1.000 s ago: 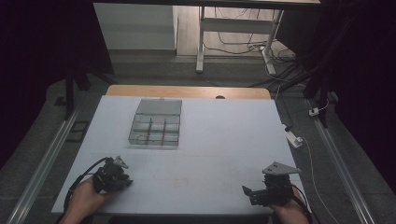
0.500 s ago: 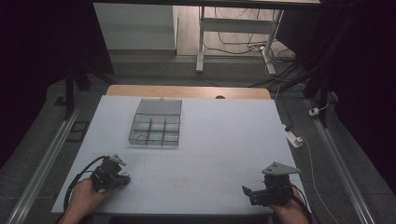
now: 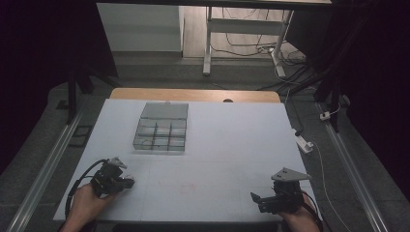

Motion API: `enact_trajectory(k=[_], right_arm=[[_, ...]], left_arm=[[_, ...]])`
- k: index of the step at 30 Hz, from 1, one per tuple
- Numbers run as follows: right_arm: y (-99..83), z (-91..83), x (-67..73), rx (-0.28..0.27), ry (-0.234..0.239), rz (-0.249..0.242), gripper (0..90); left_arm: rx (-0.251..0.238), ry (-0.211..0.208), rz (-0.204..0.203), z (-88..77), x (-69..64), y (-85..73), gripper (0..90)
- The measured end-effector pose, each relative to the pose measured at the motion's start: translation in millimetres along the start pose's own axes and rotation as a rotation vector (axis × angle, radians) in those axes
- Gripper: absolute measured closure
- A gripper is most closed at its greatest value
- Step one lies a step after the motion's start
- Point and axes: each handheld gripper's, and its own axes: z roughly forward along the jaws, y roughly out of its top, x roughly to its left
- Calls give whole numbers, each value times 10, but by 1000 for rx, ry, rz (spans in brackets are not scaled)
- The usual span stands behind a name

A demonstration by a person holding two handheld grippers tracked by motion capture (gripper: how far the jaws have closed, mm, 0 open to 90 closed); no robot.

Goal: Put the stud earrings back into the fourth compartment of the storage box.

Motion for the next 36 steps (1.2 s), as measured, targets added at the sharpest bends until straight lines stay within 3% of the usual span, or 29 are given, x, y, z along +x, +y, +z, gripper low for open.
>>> enact_trajectory(k=[6, 14, 36], right_arm=[[0, 1, 1, 0, -1, 0, 0], [1, 3, 1, 2, -2, -1, 0], [1, 6, -7, 6, 0, 9, 0]], left_arm=[[-67, 1, -14, -87, 18, -12, 860], [-192, 9, -37, -230, 54, -34, 860], [-343, -20, -45, -408, 146, 165, 859]])
